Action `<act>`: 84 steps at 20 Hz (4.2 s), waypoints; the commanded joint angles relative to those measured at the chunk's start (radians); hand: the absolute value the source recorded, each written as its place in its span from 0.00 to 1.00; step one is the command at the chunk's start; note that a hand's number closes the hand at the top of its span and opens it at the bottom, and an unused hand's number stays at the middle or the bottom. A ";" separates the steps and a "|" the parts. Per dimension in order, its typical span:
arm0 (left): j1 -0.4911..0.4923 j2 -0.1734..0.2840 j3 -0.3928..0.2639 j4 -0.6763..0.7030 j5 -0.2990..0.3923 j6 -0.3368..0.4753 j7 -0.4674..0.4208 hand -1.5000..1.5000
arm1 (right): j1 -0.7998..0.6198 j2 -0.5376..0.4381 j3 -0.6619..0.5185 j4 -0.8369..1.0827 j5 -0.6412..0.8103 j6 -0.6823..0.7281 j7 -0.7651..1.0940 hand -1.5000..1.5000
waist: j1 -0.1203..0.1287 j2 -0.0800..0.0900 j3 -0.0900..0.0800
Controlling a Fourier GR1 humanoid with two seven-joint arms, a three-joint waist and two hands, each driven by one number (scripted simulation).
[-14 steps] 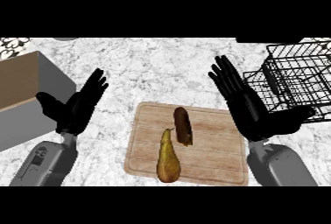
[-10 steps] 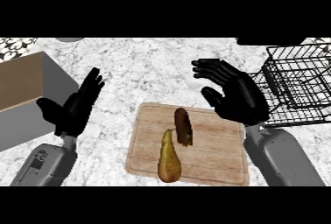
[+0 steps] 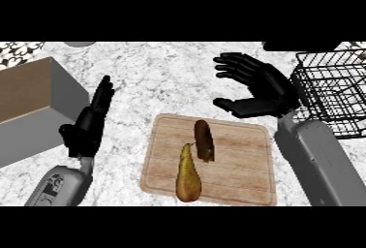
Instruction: Pick the sweet potato from the cutting board and place it in the tiered basket
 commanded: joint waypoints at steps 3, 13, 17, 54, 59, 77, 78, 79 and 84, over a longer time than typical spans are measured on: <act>0.047 -0.024 -0.016 -0.044 -0.057 0.058 0.010 0.50 | -0.019 -0.104 0.002 -0.085 -0.083 0.254 0.059 0.00 | -0.024 -0.008 -0.003; 0.028 -0.030 -0.024 -0.024 -0.071 0.061 0.029 0.50 | -0.315 -0.385 0.268 -0.295 0.239 0.487 0.327 0.00 | -0.013 -0.017 -0.009; 0.047 -0.063 -0.057 -0.029 -0.083 0.065 0.004 0.50 | -0.432 -0.336 0.431 -0.346 0.365 0.544 0.455 0.00 | 0.003 -0.011 -0.009; 0.063 -0.089 -0.007 -0.084 -0.129 0.043 0.067 0.50 | -0.678 0.040 0.736 -0.039 0.387 0.699 0.924 0.00 | -0.027 -0.008 -0.004; 0.063 -0.057 0.023 -0.136 -0.133 0.029 0.095 0.50 | -0.648 0.012 0.741 -0.062 0.422 0.750 0.866 0.00 | -0.023 -0.008 -0.003; 0.138 -0.082 0.052 -0.111 -0.136 -0.032 0.025 0.50 | -0.453 0.022 0.730 -0.049 0.804 0.758 0.698 0.00 | -0.021 -0.005 -0.003; 0.097 -0.102 0.049 -0.094 -0.164 -0.005 0.033 0.50 | -0.447 -0.010 0.712 -0.035 0.825 0.765 0.653 0.00 | -0.023 -0.004 -0.003; 0.061 -0.109 0.049 -0.095 -0.159 -0.010 0.082 0.50 | -0.489 0.093 0.658 -0.004 0.765 0.829 0.761 0.00 | -0.025 -0.005 -0.003; 0.036 -0.128 0.079 -0.071 -0.166 -0.015 0.066 0.50 | -0.381 0.056 0.666 -0.008 0.905 0.812 0.621 0.00 | -0.024 -0.004 -0.003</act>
